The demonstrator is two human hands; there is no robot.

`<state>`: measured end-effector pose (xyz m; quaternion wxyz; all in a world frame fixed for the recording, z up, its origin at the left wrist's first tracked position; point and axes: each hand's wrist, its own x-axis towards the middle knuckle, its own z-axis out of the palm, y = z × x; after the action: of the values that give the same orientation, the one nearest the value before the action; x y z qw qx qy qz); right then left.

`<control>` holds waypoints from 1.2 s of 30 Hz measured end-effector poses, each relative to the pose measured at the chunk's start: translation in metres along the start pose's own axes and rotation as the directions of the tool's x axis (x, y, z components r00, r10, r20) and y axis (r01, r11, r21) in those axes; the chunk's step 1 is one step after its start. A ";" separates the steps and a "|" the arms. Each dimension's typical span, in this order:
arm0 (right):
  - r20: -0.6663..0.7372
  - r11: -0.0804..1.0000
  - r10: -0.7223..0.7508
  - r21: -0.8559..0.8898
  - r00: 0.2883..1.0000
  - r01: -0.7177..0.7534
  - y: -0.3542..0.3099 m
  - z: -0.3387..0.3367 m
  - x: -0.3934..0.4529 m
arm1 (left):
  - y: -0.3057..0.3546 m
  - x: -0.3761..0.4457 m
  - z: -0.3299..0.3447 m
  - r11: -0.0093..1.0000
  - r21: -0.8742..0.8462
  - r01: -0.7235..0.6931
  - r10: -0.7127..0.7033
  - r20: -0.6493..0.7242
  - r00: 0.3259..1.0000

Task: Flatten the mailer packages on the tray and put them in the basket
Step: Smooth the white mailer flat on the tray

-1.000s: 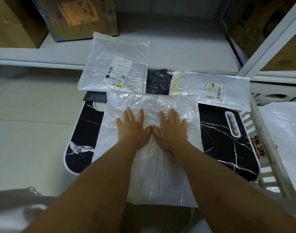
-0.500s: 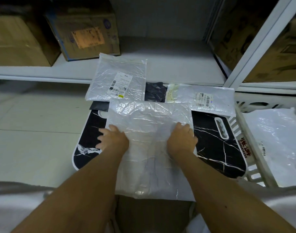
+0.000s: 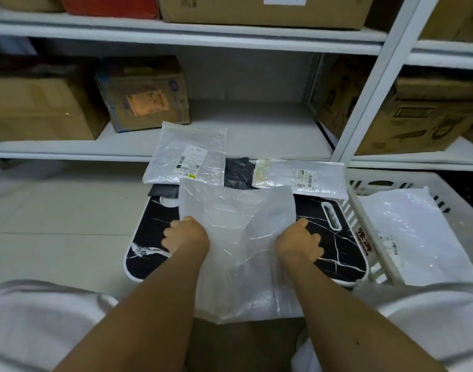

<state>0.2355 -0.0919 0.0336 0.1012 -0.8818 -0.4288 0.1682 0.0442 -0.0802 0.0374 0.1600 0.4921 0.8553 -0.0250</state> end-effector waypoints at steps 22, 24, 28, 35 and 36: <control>-0.411 0.933 -0.145 -0.359 0.900 -0.013 0.047 -0.222 0.058 | 0.185 -0.111 -0.095 0.799 -0.023 -0.600 0.579 -0.237 0.780; -0.436 0.948 -0.104 -0.314 0.894 -0.043 0.070 -0.238 0.076 | 0.220 -0.127 -0.087 0.755 -0.031 -0.655 0.636 -0.214 0.742; -0.454 0.957 -0.020 -0.265 0.891 -0.114 0.120 -0.255 0.109 | 0.284 -0.162 -0.060 0.624 -0.042 -0.781 0.772 -0.123 0.624; -0.365 0.911 0.200 -0.272 0.909 -0.309 0.210 -0.232 0.169 | 0.364 -0.200 0.009 0.458 -0.085 -0.885 0.865 0.275 0.421; -0.341 0.903 0.204 -0.298 0.918 -0.311 0.218 -0.223 0.173 | 0.368 -0.200 0.018 0.462 -0.060 -0.885 0.841 0.347 0.416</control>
<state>0.5779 -0.0962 0.1329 -0.0144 -0.9502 -0.3095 -0.0343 0.4543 -0.0611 0.1221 0.2566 0.8591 0.4360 -0.0772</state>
